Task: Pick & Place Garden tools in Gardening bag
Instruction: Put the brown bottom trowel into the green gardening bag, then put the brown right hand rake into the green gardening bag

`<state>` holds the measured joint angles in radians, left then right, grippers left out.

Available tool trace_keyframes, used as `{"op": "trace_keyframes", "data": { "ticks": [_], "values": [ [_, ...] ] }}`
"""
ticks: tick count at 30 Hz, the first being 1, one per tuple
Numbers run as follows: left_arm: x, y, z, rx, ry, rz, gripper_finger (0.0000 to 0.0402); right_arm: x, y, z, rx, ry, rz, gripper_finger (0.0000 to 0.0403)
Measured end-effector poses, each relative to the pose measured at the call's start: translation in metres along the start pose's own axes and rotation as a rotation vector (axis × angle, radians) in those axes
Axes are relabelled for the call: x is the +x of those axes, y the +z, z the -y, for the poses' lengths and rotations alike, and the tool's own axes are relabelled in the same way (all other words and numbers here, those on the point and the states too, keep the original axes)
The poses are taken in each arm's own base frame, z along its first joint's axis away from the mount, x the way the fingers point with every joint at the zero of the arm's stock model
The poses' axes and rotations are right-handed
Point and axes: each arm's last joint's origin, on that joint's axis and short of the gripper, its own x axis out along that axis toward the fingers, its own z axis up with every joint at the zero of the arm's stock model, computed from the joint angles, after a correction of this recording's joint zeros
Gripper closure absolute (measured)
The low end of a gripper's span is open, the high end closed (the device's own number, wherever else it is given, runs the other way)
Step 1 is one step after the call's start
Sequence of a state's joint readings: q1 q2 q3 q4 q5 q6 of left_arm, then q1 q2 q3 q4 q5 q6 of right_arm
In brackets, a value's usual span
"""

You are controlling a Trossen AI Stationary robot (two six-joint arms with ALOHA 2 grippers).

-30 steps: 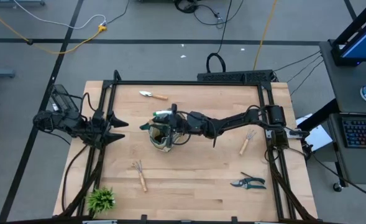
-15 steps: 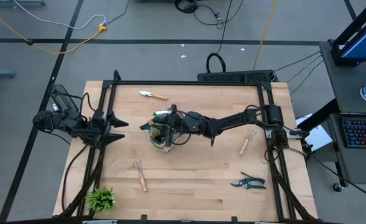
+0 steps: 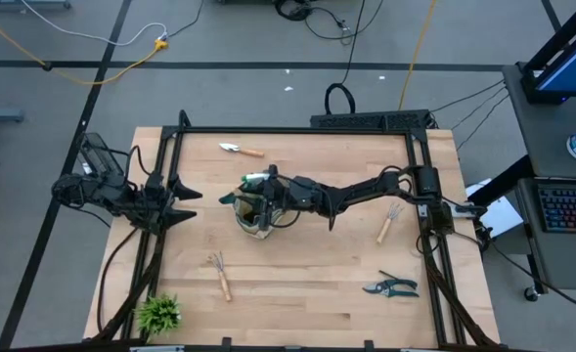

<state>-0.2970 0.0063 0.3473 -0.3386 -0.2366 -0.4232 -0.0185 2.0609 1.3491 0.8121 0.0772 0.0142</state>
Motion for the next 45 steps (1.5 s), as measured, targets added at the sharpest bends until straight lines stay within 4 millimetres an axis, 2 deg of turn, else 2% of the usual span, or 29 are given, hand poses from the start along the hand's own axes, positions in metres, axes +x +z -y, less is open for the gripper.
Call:
{"op": "trace_keyframes", "data": {
  "ticks": [8, 18, 23, 25, 30, 37, 45],
  "values": [
    [0.0, 0.0, 0.0, 0.0, 0.0, 0.0, 0.0078, 0.0, 0.0, 0.0, 0.0, 0.0, 0.0, 0.0314],
    [0.0, 0.0, 0.0, 0.0, 0.0, 0.0, 0.0078, 0.0, 0.0, 0.0, 0.024, 0.0, 0.0, 0.0234],
    [0.0, 0.0, 0.0, -0.006, 0.0, 0.0, 0.0078, -0.001, 0.005, 0.0, 0.005, 0.001, 0.023, 0.0213],
    [0.0, 0.0, 0.0, -0.008, 0.0, 0.0, 0.0078, -0.003, 0.014, 0.0, -0.013, 0.001, 0.051, 0.0212],
    [0.0, 0.0, 0.0, -0.012, 0.0, -0.001, 0.0078, -0.015, 0.051, 0.0, -0.073, -0.015, 0.104, 0.022],
    [0.0, 0.0, 0.0, -0.032, -0.001, -0.001, 0.0078, -0.043, 0.093, -0.008, -0.233, -0.132, -0.015, 0.0236],
    [0.0, 0.0, 0.0, -0.034, -0.001, -0.001, 0.0078, -0.075, 0.118, -0.012, -0.256, -0.165, -0.17, 0.0262]
  ]
}}
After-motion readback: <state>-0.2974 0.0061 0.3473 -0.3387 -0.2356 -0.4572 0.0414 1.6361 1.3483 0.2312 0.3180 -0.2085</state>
